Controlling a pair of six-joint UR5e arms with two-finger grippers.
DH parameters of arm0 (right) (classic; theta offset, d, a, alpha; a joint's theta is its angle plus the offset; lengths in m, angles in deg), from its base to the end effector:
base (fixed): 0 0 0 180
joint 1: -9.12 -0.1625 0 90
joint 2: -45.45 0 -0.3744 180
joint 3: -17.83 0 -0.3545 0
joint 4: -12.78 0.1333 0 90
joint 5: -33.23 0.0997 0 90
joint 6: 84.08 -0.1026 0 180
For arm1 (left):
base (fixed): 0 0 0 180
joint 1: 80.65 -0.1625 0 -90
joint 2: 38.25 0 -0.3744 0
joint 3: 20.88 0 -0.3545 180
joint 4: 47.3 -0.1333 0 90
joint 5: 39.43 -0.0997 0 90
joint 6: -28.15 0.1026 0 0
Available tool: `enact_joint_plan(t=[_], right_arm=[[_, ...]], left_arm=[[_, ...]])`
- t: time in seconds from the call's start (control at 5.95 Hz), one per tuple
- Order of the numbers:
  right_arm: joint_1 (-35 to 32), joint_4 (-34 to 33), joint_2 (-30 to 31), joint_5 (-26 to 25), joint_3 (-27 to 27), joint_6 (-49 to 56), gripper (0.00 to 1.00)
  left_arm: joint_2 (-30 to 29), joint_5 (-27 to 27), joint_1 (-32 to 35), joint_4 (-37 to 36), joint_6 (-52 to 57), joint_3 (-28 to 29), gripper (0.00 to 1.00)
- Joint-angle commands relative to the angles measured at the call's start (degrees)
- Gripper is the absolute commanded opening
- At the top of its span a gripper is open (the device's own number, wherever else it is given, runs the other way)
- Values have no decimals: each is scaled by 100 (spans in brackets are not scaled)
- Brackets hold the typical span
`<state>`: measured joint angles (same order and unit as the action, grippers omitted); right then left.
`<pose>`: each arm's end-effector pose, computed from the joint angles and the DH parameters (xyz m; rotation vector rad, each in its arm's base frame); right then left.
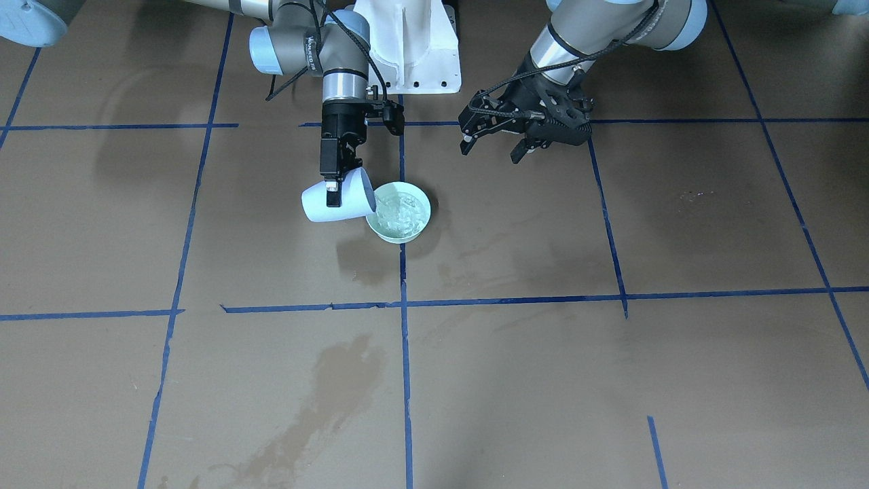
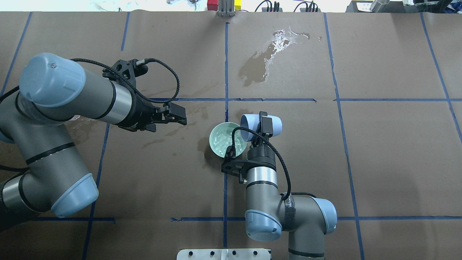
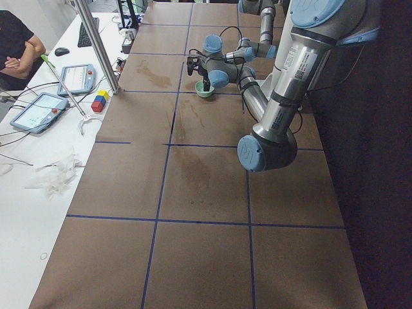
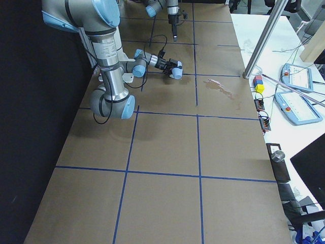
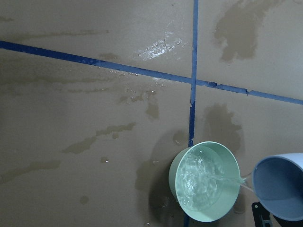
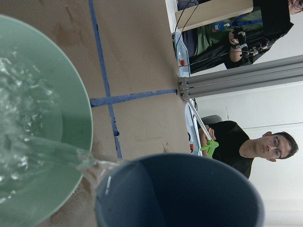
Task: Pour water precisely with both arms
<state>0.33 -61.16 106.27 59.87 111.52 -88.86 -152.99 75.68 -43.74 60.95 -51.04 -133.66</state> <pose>-0.5393 -0.3111 0.2520 1.2790 0.2395 -0.6755 0.3633 -0.3851 0.1883 0.1008 1.1871 -0.1490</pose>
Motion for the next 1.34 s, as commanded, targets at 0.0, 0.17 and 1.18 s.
enact_joint_plan(t=[0.0, 0.17, 1.18], right_arm=[[9, 341, 17, 17, 26, -668, 9], [35, 788, 70, 25, 9, -926, 9], [-44, 1021, 507, 131, 489, -5673, 3]], left_arm=[[14, 21, 9, -6, 0, -86, 100], [57, 21, 1, -6, 0, -87, 100], [93, -277, -34, 29, -264, -218, 100]])
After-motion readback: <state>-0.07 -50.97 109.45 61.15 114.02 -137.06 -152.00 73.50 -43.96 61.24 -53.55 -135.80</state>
